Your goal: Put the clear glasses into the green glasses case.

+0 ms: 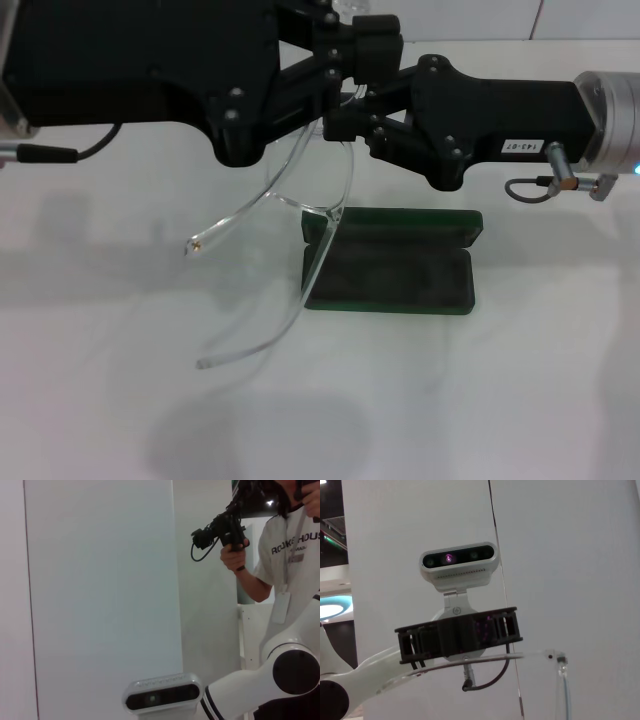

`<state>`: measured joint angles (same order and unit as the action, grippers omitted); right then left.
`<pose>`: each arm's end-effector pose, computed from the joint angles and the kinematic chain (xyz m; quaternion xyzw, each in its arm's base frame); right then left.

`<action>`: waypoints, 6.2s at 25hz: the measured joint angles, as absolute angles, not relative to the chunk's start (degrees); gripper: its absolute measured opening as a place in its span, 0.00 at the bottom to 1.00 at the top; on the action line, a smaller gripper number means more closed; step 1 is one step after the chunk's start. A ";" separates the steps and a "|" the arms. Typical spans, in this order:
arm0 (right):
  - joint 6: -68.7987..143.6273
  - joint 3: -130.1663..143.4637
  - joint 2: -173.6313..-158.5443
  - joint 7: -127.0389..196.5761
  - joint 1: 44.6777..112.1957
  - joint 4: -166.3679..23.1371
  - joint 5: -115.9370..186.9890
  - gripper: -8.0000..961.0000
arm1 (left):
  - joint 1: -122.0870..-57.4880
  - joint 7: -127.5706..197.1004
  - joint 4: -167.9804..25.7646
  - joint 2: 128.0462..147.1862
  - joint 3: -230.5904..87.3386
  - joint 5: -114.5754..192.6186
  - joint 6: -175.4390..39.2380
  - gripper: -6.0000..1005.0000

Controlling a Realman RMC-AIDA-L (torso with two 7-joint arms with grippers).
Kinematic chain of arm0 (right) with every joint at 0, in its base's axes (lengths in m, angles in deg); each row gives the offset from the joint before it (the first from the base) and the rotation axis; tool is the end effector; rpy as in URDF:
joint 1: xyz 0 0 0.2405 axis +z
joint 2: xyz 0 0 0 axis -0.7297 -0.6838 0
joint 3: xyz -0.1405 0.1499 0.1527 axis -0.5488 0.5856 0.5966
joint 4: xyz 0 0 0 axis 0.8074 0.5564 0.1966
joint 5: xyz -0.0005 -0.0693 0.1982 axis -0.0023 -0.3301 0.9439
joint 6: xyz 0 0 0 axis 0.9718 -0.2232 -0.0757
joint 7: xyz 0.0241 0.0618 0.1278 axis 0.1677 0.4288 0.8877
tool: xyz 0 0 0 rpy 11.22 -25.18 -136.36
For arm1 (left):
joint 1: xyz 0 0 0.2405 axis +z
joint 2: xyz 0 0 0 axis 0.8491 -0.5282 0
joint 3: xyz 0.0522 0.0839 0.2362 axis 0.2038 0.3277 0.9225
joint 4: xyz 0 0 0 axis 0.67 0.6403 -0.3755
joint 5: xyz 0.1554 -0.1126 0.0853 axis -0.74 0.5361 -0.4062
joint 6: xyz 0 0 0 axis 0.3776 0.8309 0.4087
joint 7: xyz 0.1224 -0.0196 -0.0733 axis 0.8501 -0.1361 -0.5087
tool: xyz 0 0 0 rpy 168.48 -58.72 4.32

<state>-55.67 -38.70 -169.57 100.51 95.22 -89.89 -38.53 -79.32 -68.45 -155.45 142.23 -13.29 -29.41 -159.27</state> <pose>0.1258 0.3545 -0.0086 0.9051 -0.0229 -0.4237 0.0281 -0.0965 0.2859 0.0842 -0.9287 0.0136 -0.3683 0.0401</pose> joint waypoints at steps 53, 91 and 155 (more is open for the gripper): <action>-55.17 -43.35 -169.56 98.22 94.15 -91.93 -29.43 0.10 | -79.94 -61.21 -144.82 142.57 -15.05 -29.40 -158.21 0.05; -61.11 -40.57 -168.55 99.58 82.05 -103.51 -17.57 0.10 | -77.34 -62.79 -144.42 139.69 -26.84 -27.15 -168.46 0.05; -49.97 -59.41 -169.57 90.94 95.01 -87.35 -4.01 0.11 | -84.02 -41.62 -121.69 142.05 -16.07 -17.08 -165.25 0.05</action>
<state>-49.97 -59.41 -169.57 90.94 95.01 -87.35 -4.01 -84.02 -41.62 -121.69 142.05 -16.07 -17.08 -165.25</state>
